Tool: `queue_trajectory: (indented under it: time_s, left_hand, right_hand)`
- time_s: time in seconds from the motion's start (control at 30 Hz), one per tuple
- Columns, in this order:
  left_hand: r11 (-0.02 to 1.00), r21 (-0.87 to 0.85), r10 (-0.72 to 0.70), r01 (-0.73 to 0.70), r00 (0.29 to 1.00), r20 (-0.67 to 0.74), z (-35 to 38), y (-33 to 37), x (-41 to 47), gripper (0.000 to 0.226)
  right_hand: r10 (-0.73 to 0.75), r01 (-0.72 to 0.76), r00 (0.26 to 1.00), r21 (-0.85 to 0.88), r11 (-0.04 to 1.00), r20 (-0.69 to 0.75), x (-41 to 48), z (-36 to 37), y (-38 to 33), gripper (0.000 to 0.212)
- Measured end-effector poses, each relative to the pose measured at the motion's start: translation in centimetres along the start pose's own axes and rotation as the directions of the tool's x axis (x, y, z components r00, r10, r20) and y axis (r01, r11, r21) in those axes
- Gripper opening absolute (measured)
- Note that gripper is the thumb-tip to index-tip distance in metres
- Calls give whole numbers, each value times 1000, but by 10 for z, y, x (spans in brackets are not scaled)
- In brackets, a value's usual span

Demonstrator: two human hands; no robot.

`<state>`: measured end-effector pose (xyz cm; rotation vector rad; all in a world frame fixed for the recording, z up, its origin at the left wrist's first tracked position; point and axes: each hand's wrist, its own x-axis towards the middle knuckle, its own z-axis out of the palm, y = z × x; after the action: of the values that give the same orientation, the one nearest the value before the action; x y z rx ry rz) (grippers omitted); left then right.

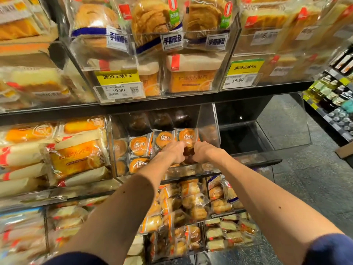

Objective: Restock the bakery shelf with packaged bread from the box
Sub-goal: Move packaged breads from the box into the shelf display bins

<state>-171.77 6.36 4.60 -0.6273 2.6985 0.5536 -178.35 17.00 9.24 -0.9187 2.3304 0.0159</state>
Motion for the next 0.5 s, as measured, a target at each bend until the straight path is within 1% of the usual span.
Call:
queue_trajectory:
  time_s: [0.07, 0.13, 0.2, 0.27, 0.37, 0.4, 0.5]
  left_hand:
    - [1000, -15, -10, 10, 999, 42, -5, 1, -2, 29]
    - [999, -30, -25, 27, 998, 63, -13, 1, -7, 17]
    - [995, -81, -46, 51, 997, 59, -22, 1, -18, 26]
    - [984, -161, -84, 82, 996, -7, -36, 1, -35, 29]
    - [960, -253, -154, 119, 980, -125, -59, -4, -66, 12]
    - [952, -274, -183, 136, 972, -151, -68, -6, -79, 8]
    - [931, -325, -250, 167, 939, -235, -86, -12, -119, 11]
  right_hand:
    - [-32, 31, 999, 77, 997, 17, 1, -1, 3, 38]
    - [-78, 78, 997, 132, 988, -6, -2, -4, 5, 37]
    - [-130, 140, 988, 139, 980, -83, -10, -6, 7, 32]
    - [-180, 207, 966, 140, 968, -184, -21, -10, 9, 28]
    - [-265, 301, 921, 89, 949, -286, -37, -22, 11, 28]
    - [-287, 316, 910, 53, 947, -299, -42, -27, 10, 31]
    - [-334, 339, 897, -35, 940, -289, -55, -39, 0, 39]
